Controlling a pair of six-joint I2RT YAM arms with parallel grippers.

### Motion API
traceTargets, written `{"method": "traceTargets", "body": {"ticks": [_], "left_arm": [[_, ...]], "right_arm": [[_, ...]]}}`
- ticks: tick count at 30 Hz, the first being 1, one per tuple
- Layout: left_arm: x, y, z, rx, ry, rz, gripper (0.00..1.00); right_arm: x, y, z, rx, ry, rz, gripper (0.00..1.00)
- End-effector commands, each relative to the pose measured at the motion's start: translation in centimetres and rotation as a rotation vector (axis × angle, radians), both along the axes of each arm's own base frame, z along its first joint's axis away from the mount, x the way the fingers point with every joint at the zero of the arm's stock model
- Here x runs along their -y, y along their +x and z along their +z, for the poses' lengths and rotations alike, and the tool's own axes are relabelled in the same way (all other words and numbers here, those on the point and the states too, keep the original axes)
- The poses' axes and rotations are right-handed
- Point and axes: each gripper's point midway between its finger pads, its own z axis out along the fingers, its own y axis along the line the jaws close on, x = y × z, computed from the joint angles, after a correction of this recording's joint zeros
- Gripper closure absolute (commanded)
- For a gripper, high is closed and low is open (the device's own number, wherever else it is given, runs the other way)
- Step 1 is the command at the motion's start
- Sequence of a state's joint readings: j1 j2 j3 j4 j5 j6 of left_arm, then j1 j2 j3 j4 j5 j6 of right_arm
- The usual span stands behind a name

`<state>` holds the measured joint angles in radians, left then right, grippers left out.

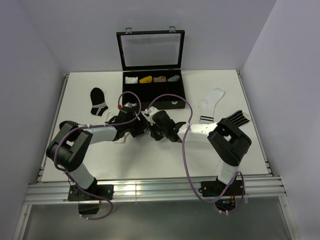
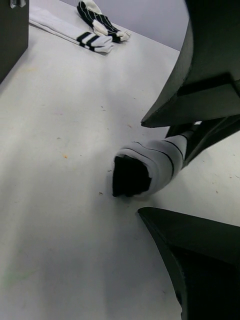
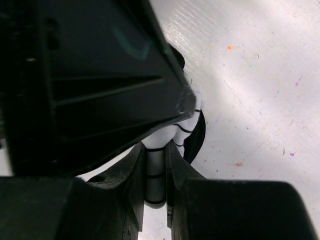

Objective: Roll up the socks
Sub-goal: Roll the sock at the center of the board.

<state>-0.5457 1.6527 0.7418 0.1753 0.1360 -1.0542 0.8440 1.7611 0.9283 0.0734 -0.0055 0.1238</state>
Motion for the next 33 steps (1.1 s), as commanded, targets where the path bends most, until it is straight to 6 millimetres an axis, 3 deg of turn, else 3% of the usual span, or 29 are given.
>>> {"method": "traceTargets", "body": {"ticks": [1,6,11,13,16,19,23,27,33], "left_arm": [[1.5,0.2,-0.5,-0.002,-0.010,-0.005,0.29],[0.2,0.1,-2.1,-0.045,0.046,0.062,0.41],[0.0,-0.3,-3.0,-0.078,0.061,0.061,0.66],[0.1,-0.5,-3.1,-0.083,0.064,0.055,0.82],[0.1,-0.5,-2.9,-0.082,0.082,0.044,0.98],[0.3,-0.7,-2.7,-0.089,0.105,0.023,1.00],[0.6,-0.7,-2.5,-0.095,0.131,-0.001,1.00],[0.4,-1.0,-2.6,-0.110,0.158,-0.020,1.00],[0.5,-0.9,-2.1,-0.104,0.168,-0.036,1.00]], "right_arm": [[2.0,-4.4,-3.5,-0.185,-0.085,0.050,1.00],[2.2,-4.3,-3.3,-0.188,-0.068,0.049,1.00],[2.2,-4.2,-3.1,-0.182,-0.060,0.051,0.98],[2.2,-4.0,-2.9,-0.172,-0.062,0.050,0.93],[2.1,-3.5,-2.2,-0.135,-0.067,0.045,0.77],[1.9,-2.8,-1.4,-0.074,-0.097,0.041,0.60],[2.4,-1.7,-0.9,0.017,-0.176,0.008,0.52],[2.4,-1.1,-0.4,0.089,-0.218,-0.007,0.48],[2.1,-1.4,-1.8,0.106,-0.293,0.010,0.46]]}}
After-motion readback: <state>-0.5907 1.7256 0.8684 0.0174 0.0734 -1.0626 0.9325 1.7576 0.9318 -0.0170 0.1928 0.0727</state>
